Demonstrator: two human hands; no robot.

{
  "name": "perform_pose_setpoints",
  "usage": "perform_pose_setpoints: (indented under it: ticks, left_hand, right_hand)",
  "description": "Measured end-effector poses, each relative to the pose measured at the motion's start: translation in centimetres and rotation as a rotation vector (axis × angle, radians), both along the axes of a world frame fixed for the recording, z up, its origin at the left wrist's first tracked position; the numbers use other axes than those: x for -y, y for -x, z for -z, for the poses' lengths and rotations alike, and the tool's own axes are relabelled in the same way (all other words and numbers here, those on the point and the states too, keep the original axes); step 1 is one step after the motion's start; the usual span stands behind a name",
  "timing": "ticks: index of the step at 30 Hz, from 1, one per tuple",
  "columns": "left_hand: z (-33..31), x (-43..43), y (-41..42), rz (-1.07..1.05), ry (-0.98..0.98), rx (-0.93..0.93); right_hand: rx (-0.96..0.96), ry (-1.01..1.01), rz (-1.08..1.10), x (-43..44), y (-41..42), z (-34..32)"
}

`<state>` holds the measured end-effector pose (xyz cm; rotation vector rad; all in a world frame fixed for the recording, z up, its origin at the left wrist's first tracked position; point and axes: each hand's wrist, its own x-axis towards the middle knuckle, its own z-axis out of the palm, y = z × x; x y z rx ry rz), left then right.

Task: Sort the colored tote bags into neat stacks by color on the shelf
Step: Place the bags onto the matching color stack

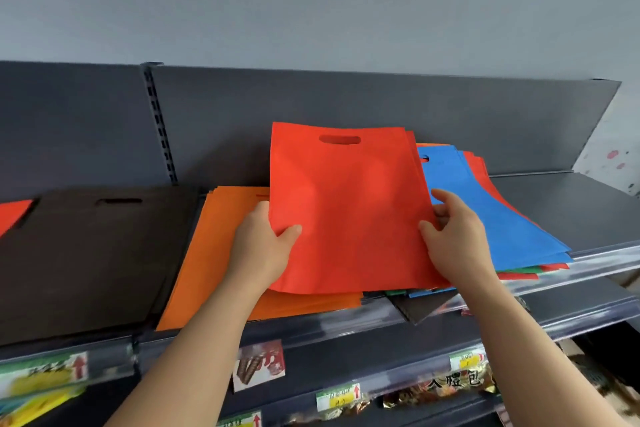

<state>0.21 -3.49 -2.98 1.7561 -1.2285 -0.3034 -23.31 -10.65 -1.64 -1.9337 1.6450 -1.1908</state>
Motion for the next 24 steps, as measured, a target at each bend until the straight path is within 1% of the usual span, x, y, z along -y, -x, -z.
perform_pose_setpoints:
  ticks: [3, 7, 13, 24]
  left_hand:
    - [-0.2, -2.4, -2.9, -0.045, 0.005, 0.053]
    - [-0.7, -6.1, -7.3, -0.080, 0.005, 0.072]
    - [-1.3, -13.0, -14.8, -0.122, -0.092, 0.044]
    - [-0.1, -24.9, -29.2, -0.361, -0.192, 0.187]
  right_hand:
    - [-0.009, 0.008, -0.043, -1.5, -3.2, 0.1]
    - [-0.018, 0.022, -0.107, -3.8, -8.3, -0.1]
    - [-0.006, 0.016, -0.224, -8.3, -17.5, -0.1]
    - [-0.015, -0.017, -0.379, -17.1, -32.9, 1.0]
